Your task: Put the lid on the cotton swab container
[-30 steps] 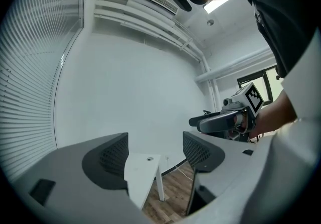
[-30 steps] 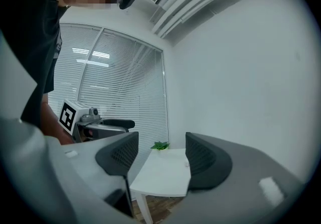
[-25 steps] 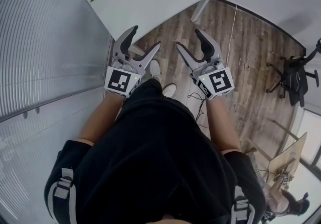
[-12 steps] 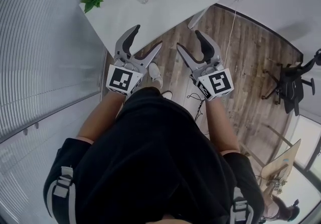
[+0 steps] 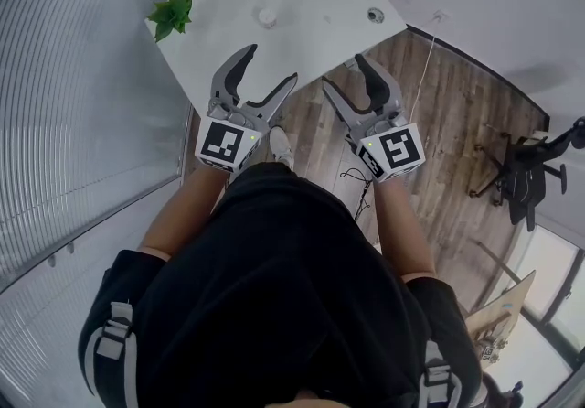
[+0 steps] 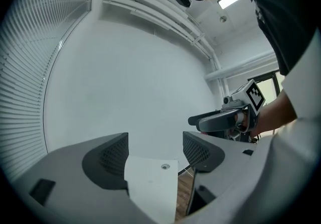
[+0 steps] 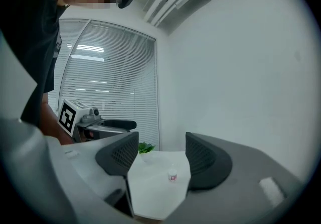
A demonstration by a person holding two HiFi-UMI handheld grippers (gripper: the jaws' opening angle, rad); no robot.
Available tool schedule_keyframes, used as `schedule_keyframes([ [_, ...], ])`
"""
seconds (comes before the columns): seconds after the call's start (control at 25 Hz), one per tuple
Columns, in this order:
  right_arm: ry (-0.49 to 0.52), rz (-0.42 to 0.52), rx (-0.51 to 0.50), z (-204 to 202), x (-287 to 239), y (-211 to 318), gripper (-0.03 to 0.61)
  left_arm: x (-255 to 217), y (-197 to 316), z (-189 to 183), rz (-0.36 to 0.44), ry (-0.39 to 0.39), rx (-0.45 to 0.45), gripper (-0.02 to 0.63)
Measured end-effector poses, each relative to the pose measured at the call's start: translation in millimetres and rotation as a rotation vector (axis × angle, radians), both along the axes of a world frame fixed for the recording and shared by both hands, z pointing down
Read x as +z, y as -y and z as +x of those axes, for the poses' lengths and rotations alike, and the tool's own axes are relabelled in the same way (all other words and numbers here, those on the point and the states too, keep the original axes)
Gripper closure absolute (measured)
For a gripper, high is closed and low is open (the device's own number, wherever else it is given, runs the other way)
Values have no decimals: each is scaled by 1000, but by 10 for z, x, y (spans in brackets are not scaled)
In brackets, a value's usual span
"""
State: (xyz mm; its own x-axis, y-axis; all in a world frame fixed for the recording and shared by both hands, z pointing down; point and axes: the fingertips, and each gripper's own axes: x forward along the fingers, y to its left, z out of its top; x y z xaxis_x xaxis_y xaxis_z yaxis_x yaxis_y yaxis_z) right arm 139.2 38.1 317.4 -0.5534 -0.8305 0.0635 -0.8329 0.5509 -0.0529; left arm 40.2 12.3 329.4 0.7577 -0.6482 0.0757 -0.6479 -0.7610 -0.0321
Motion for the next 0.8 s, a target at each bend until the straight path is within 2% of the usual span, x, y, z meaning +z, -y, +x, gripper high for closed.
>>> schedule_keyframes([
  [0.52,-25,-23,-40,-256,58,746,288,89,712,-191,-17,-11,-27,287],
  [0.8,-29,-35,-88,-345,127,975,288,154,911,-314,-28,-8,-83,287],
])
